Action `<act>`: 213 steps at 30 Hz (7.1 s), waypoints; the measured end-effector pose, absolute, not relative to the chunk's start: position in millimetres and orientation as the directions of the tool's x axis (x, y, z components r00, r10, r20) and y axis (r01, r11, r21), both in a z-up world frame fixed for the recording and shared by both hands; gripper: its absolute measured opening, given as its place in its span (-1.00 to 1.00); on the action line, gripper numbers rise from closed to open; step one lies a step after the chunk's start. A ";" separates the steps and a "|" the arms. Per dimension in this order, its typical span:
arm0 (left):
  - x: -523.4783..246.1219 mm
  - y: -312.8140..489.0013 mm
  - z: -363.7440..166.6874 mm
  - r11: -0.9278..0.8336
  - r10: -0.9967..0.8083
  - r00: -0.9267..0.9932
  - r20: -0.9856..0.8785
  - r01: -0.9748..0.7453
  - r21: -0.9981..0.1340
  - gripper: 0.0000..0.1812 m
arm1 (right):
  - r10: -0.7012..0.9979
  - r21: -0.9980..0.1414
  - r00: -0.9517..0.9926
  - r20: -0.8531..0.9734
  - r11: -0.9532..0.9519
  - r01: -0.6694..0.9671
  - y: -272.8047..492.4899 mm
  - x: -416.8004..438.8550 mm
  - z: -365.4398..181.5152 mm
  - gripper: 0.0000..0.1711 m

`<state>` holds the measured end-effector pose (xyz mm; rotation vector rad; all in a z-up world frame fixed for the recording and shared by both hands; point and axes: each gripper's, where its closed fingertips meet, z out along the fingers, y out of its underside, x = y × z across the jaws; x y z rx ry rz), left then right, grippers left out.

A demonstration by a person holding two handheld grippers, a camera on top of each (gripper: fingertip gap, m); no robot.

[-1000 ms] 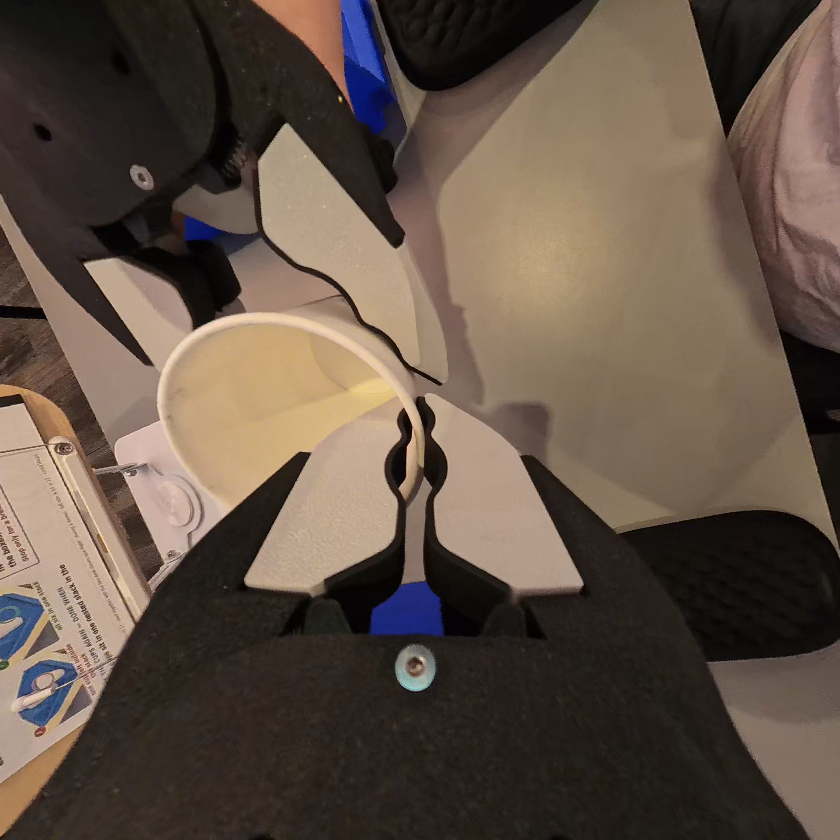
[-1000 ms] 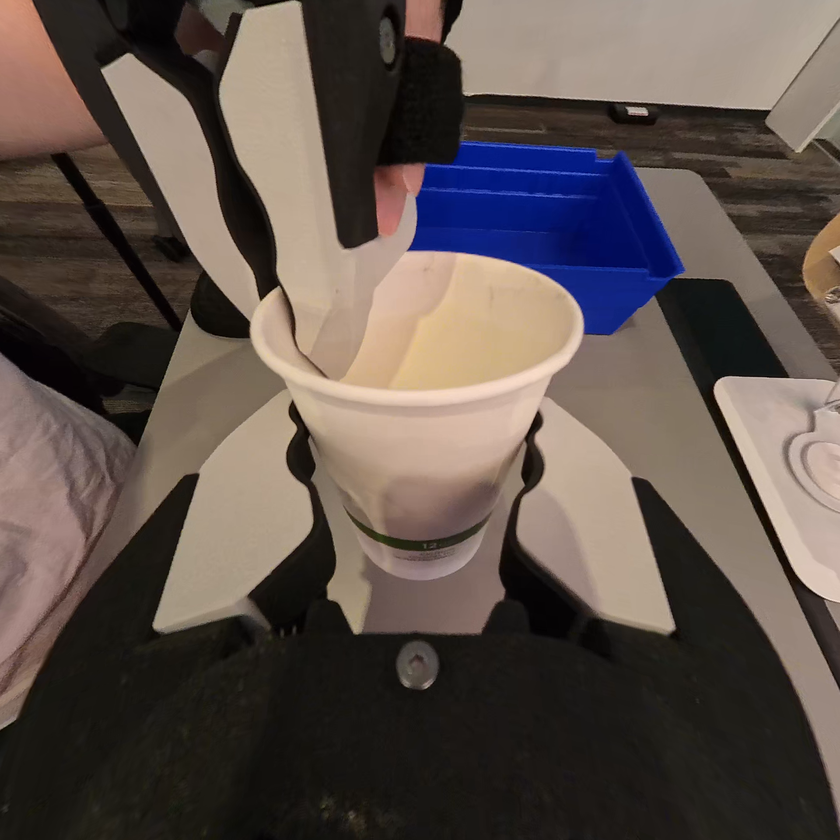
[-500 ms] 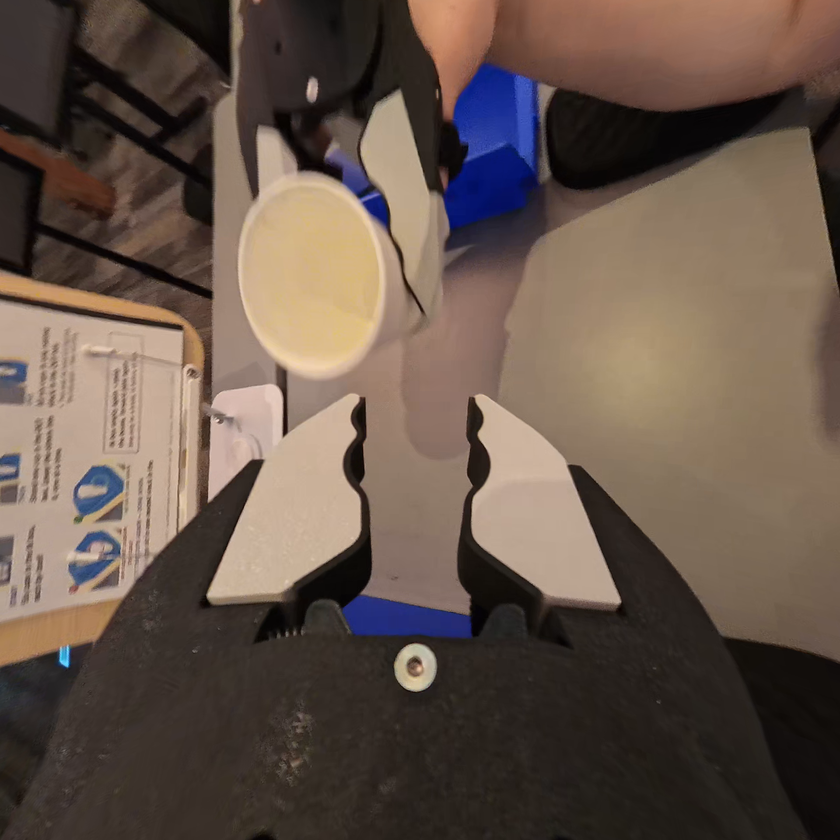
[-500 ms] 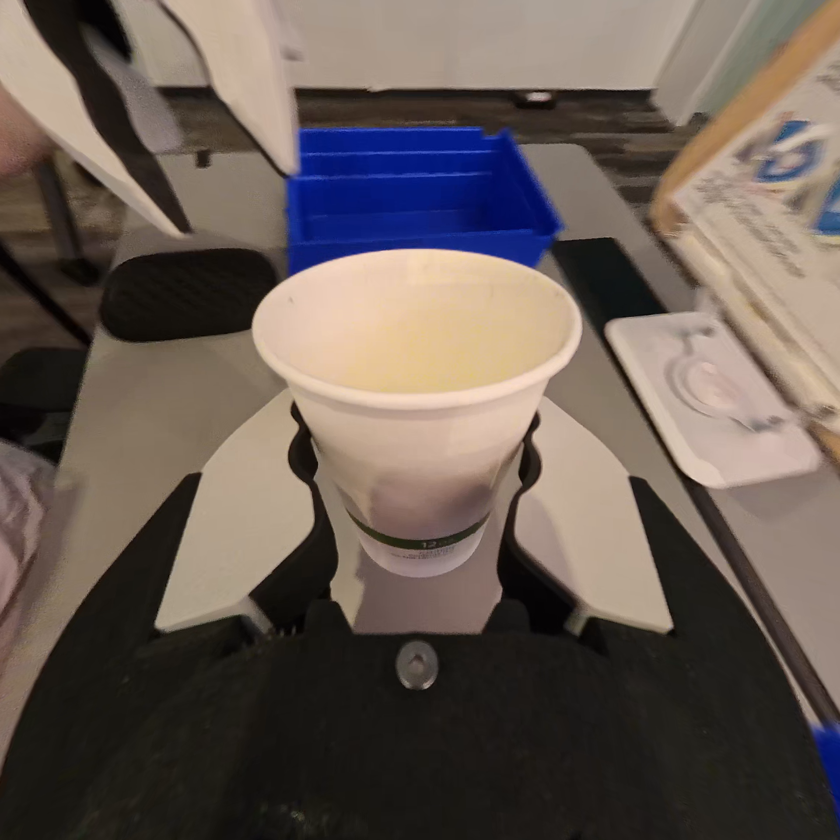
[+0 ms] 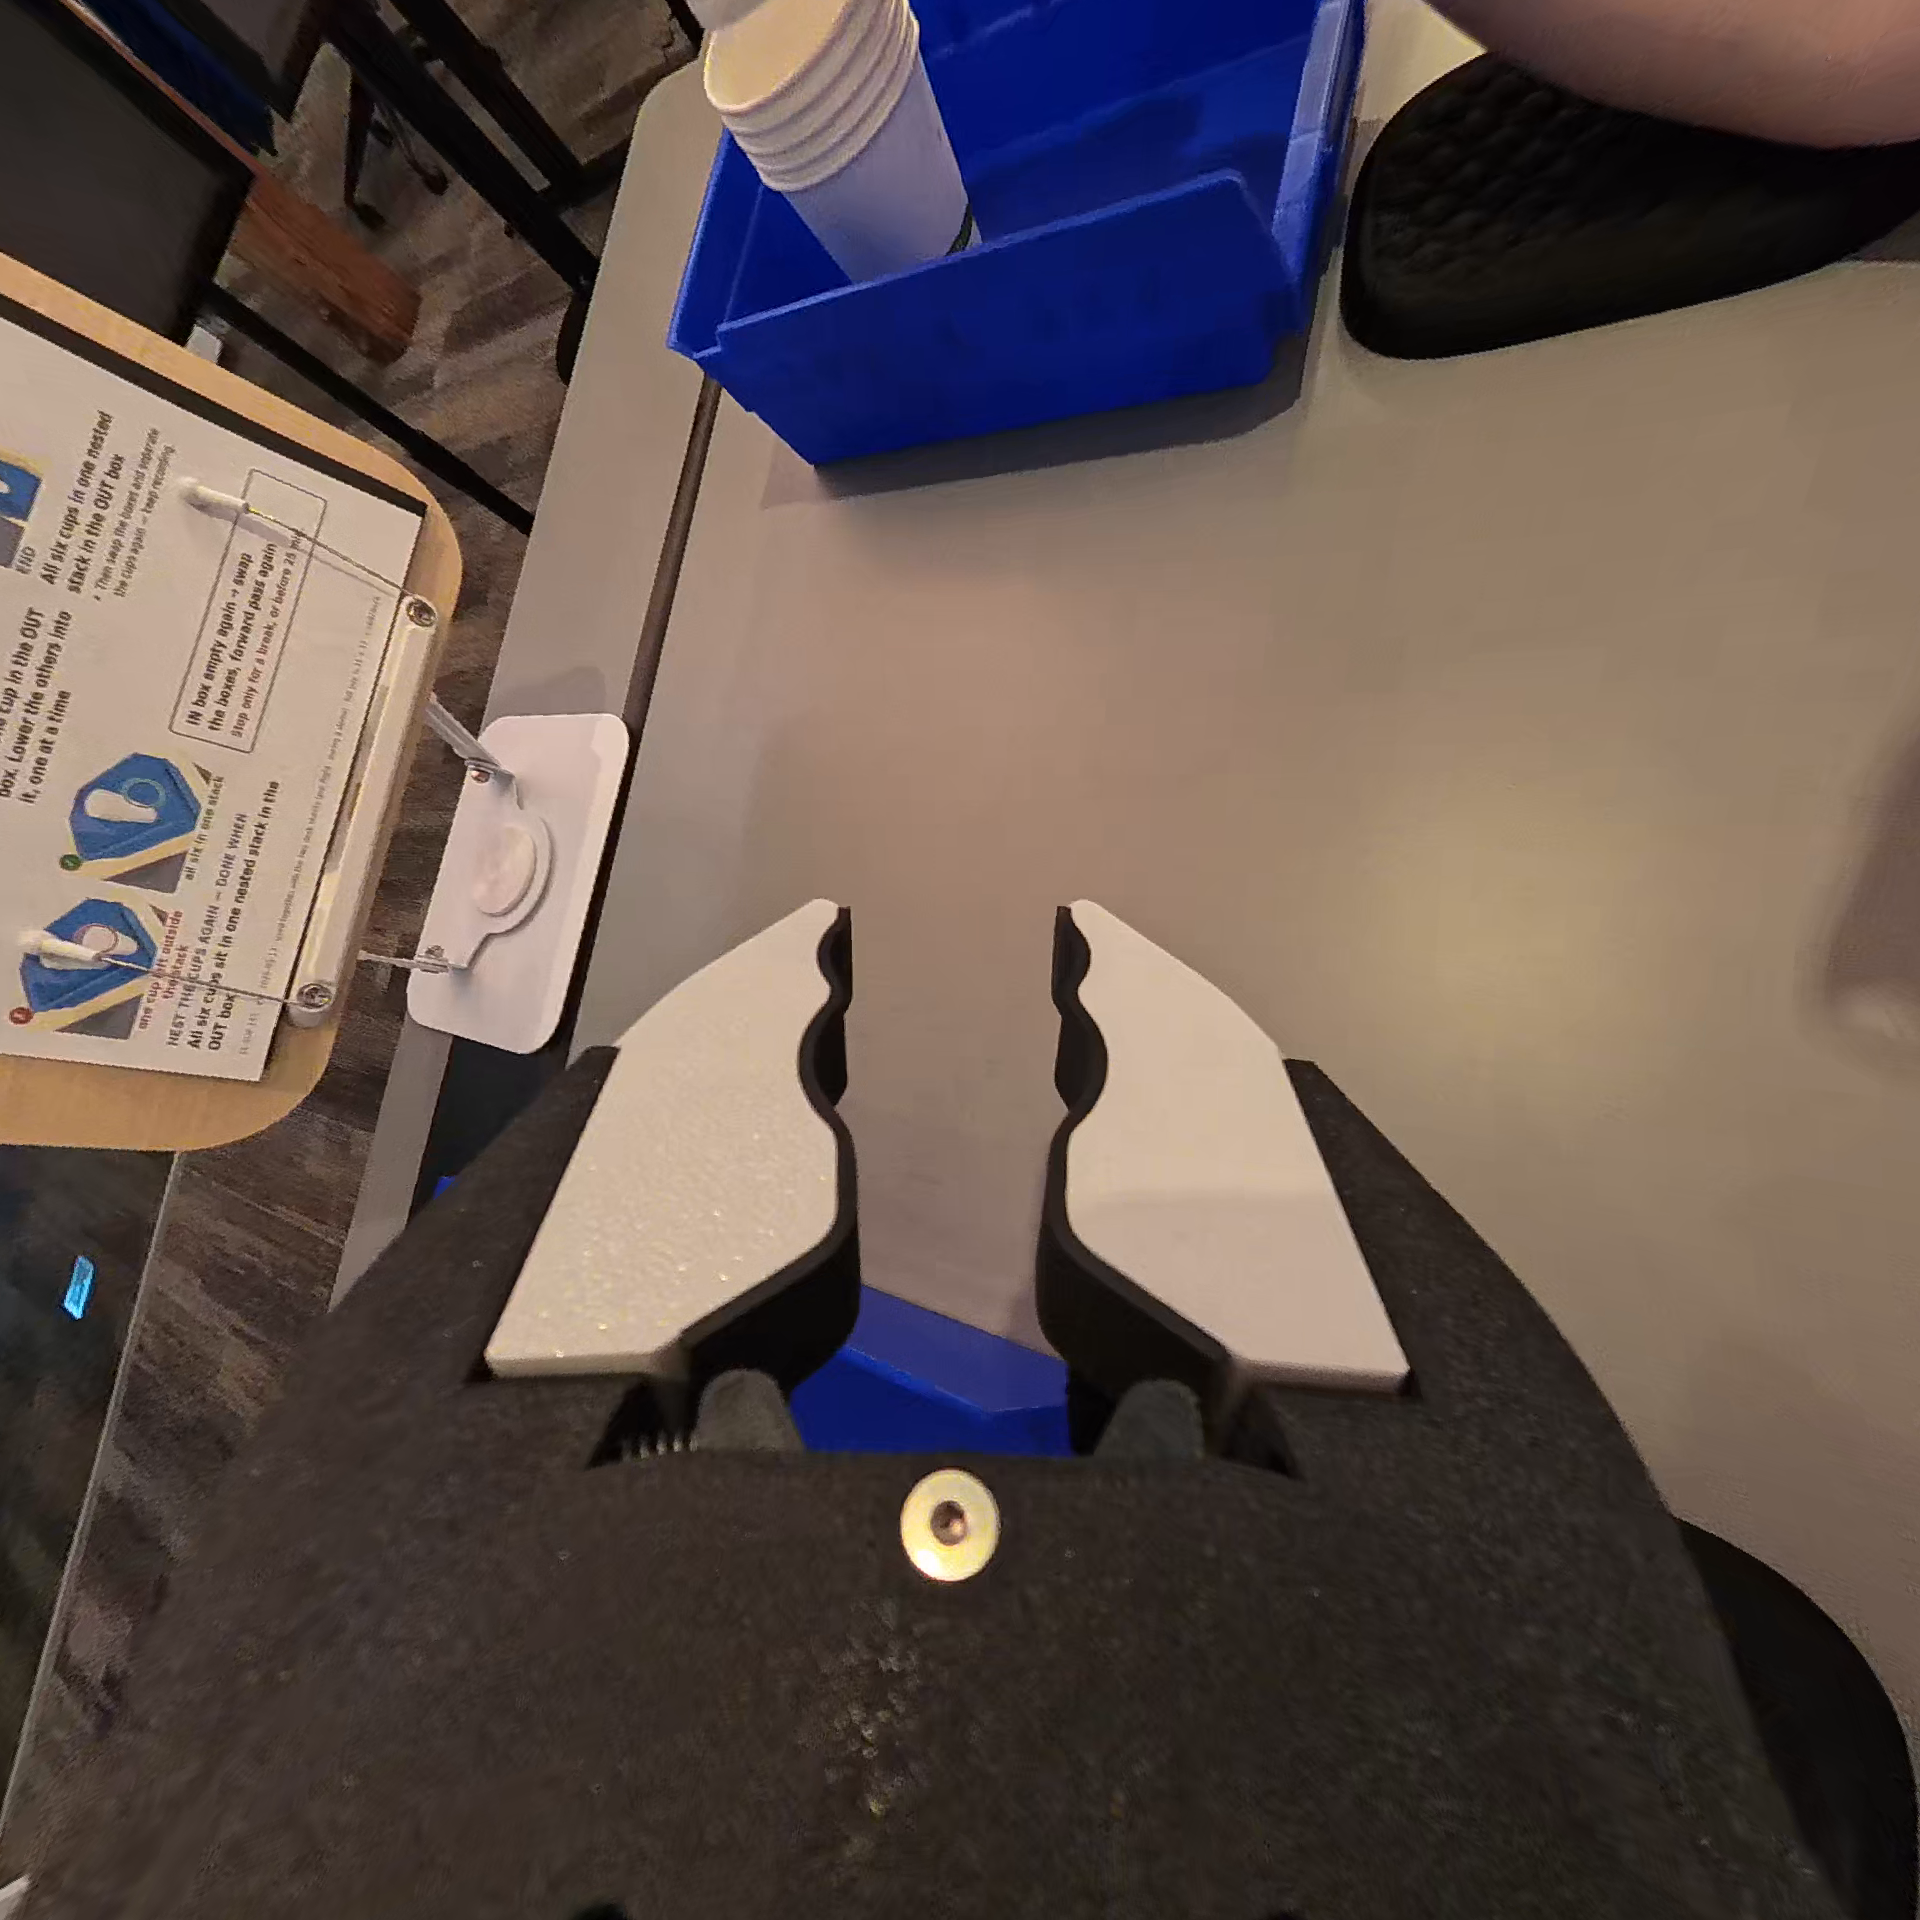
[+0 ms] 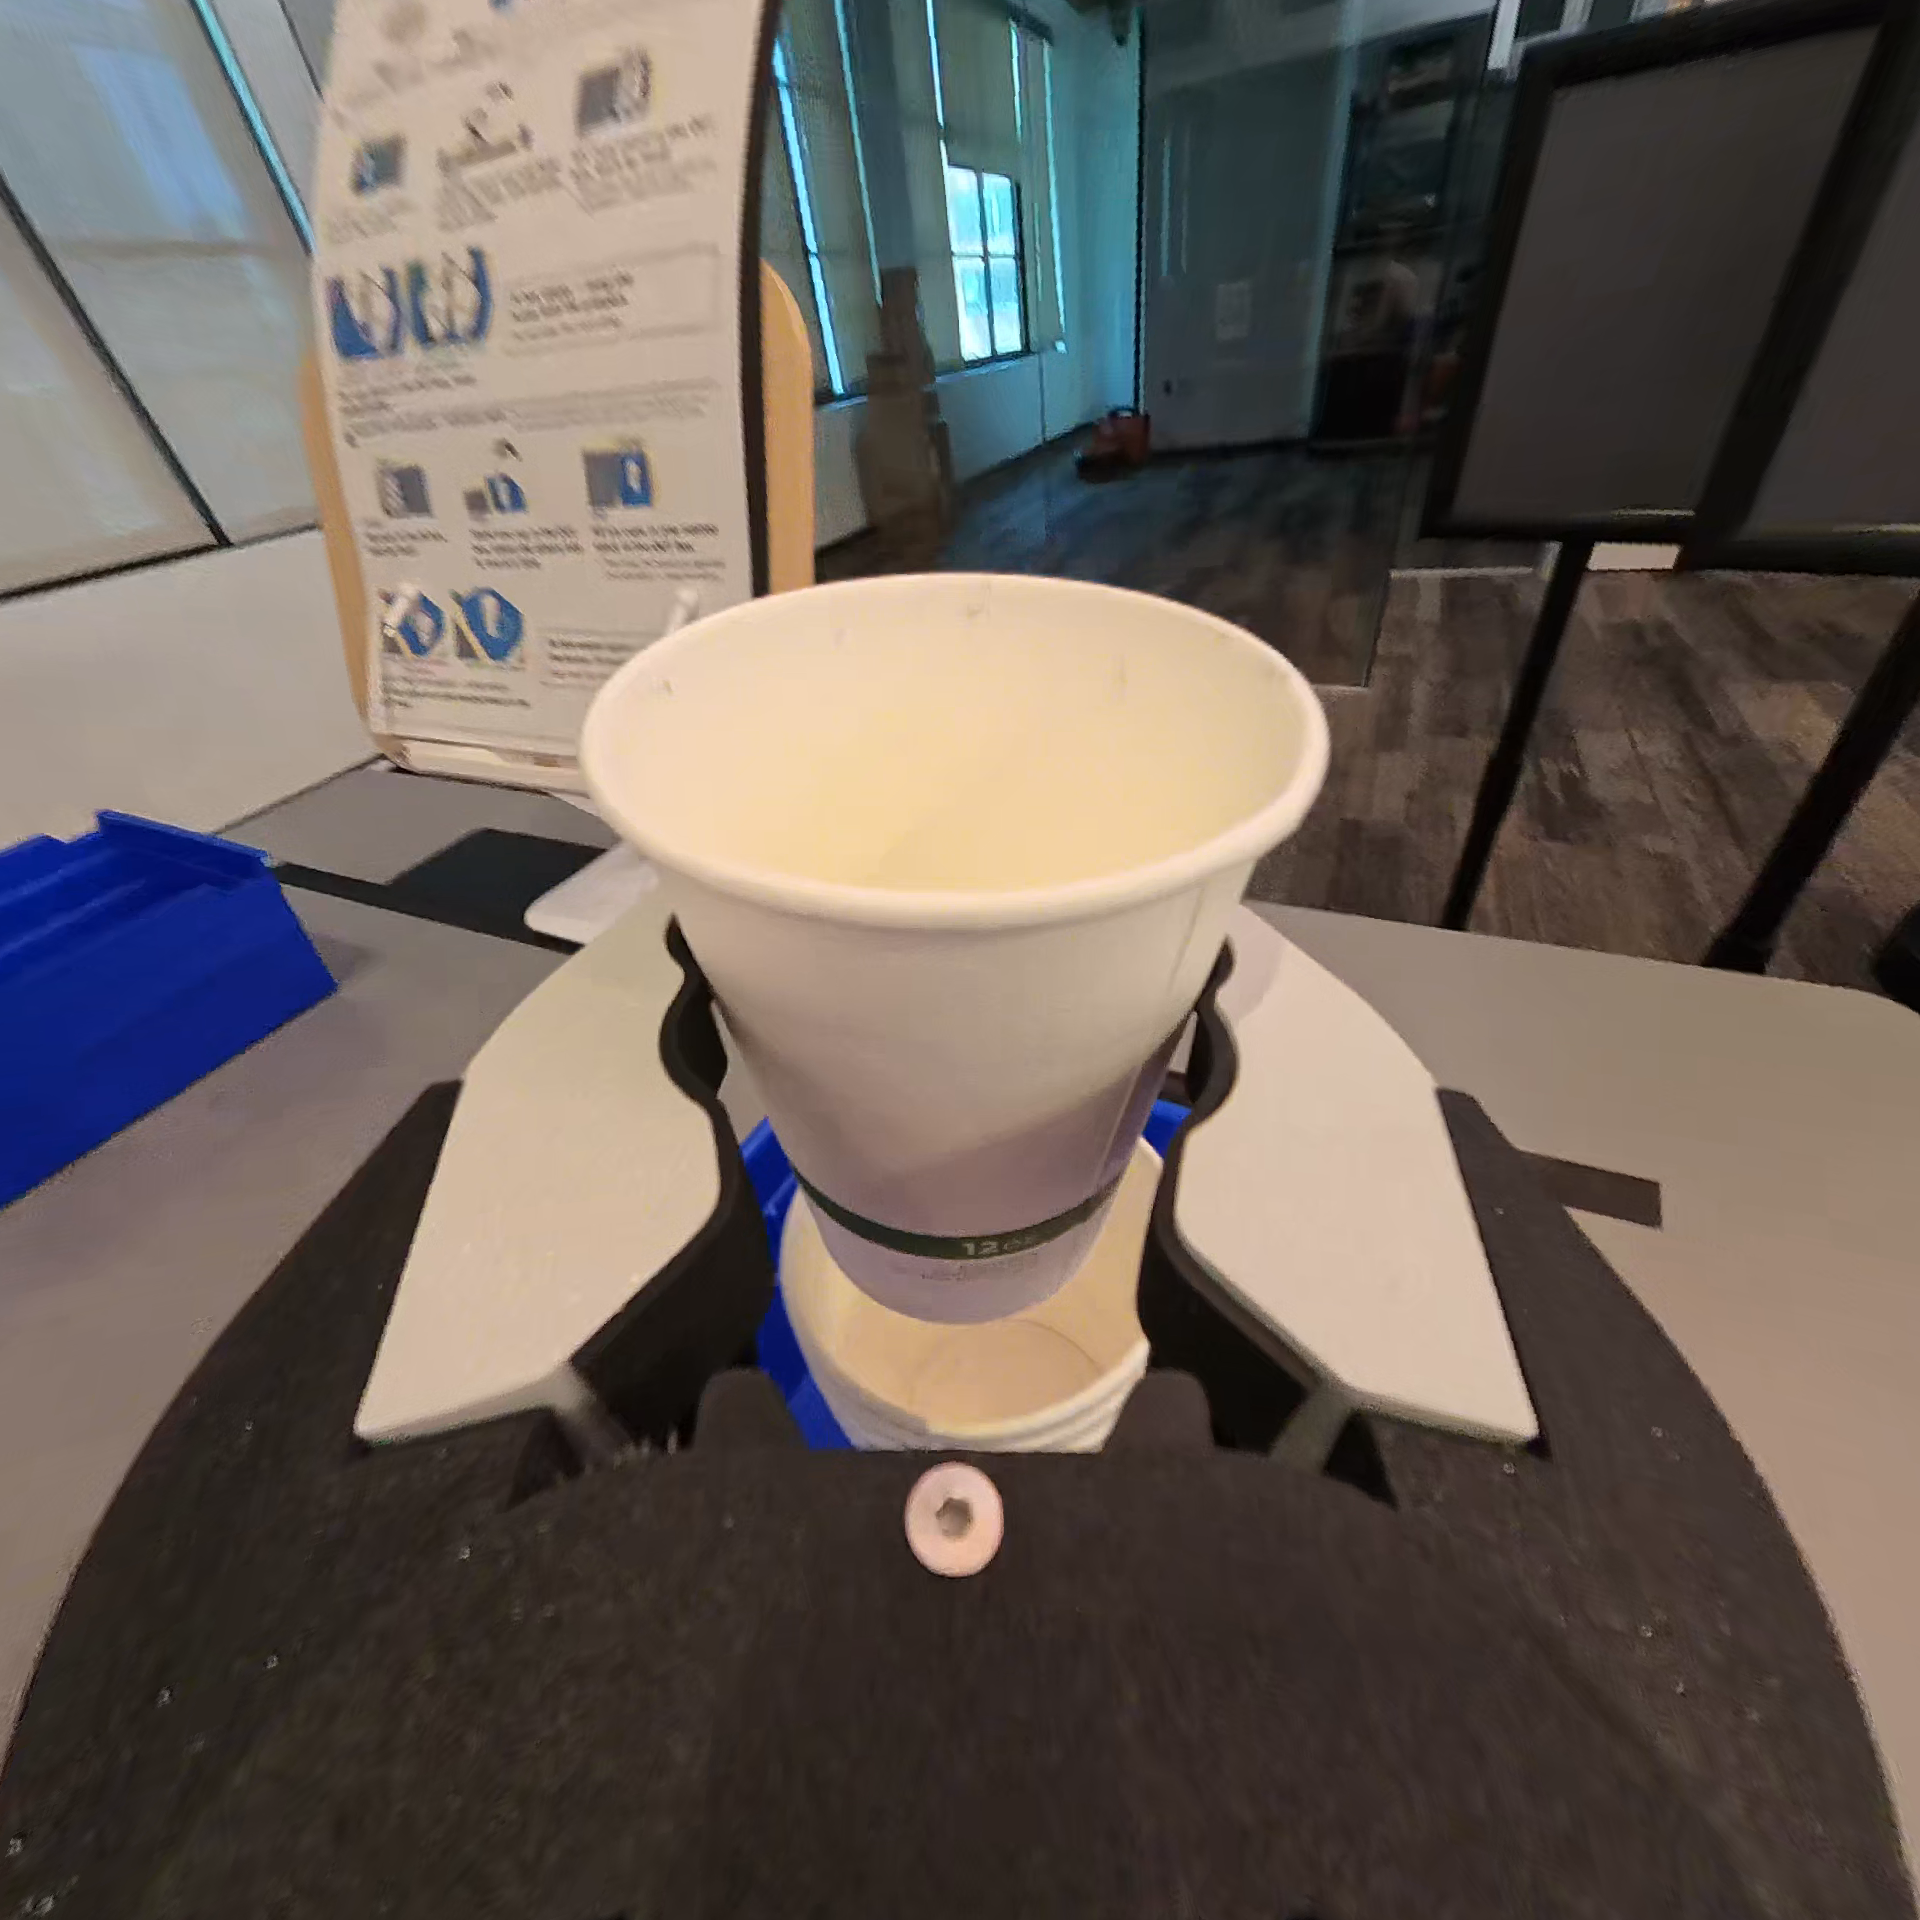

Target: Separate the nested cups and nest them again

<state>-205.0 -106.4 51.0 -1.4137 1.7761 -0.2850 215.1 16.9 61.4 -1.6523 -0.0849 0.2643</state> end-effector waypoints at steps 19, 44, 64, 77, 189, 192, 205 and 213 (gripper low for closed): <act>-200.7 -108.3 45.2 0.333 -0.898 -0.035 -0.438 -0.704 -0.627 -0.60 | 0.256 -0.901 0.965 -0.054 -0.428 0.064 13.8 209.3 2.4 0.05; -202.2 -116.5 52.5 0.356 -0.890 -0.042 -0.454 -0.686 -0.634 -0.60 | 0.189 -0.855 0.981 -0.031 -0.514 0.072 -9.1 210.1 -22.6 0.49; -209.5 -127.0 55.8 0.375 -0.883 -0.035 -0.467 -0.650 -0.661 -0.61 | 0.098 -0.792 0.995 0.004 -0.607 0.063 1.4 214.7 -94.5 0.04; -194.8 -121.3 46.7 0.393 -0.891 -0.072 -0.448 -0.617 -0.682 -0.61 | 0.117 -0.736 0.993 0.035 -0.668 0.104 -39.0 212.5 -95.3 0.04; -222.8 18.6 -90.8 -0.750 -0.581 0.807 0.107 -0.479 -0.455 -0.37 | -0.197 -0.013 0.967 -0.164 -0.979 -0.202 -78.2 192.4 -138.9 -0.95; -228.7 16.2 -73.5 -0.707 -0.608 0.790 0.073 -0.498 -0.501 -0.26 | -0.194 -0.012 0.968 -0.161 -0.980 -0.199 -78.1 196.5 -139.0 -0.95; -272.9 52.4 60.8 -0.547 -0.620 0.784 -0.025 -0.455 -0.703 -0.20 | -0.088 -0.019 0.976 -0.198 -0.995 -0.093 -80.2 215.7 -138.9 -0.94; -310.0 76.5 59.3 -0.543 -0.588 0.803 0.096 -0.304 -0.783 -0.29 | -0.085 0.000 0.973 -0.216 -0.996 -0.087 -86.2 221.9 -130.5 -0.94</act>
